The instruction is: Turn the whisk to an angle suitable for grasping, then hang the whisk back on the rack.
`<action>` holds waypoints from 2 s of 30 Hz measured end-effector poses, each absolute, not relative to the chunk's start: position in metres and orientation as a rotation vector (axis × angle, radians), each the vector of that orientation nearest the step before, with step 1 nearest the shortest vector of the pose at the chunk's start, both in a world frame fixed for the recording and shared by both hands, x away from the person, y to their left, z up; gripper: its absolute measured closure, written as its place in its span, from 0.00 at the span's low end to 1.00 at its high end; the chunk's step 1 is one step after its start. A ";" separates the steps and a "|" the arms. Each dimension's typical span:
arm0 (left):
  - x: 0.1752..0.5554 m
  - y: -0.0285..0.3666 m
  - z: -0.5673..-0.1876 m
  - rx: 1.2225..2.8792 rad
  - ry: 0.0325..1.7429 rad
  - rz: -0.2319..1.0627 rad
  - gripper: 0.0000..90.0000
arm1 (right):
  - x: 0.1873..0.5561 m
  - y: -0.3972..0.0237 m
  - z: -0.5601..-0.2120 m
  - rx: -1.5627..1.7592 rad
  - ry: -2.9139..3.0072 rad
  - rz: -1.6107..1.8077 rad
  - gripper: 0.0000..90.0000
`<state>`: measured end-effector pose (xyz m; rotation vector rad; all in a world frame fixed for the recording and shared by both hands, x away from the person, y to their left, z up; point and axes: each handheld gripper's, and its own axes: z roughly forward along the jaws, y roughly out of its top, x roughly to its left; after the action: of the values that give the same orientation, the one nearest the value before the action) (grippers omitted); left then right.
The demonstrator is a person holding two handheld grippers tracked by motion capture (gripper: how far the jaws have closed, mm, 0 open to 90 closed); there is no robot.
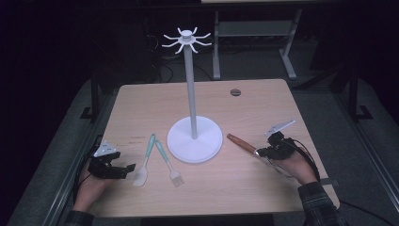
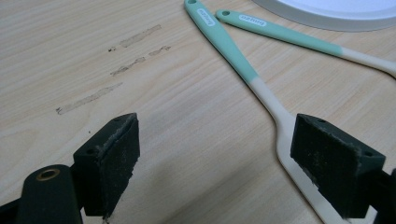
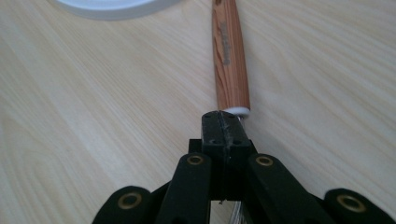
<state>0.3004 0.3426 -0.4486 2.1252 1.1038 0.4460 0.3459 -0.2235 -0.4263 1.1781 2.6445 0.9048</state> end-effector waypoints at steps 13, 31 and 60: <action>0.300 0.342 -0.450 2.124 1.108 0.438 0.17 | 0.359 -0.209 -0.412 1.145 2.605 0.861 0.71; 0.300 0.341 -0.450 2.131 1.098 0.427 0.17 | 0.383 -0.175 -0.435 1.056 2.667 0.566 0.63; 0.300 0.341 -0.450 2.125 1.098 0.419 0.17 | 0.386 -0.175 -0.445 1.113 2.735 0.552 0.77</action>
<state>0.2997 0.3412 -0.4503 2.1246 1.0978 0.4186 0.3859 -0.1755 -0.4445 1.1134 2.7347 0.5522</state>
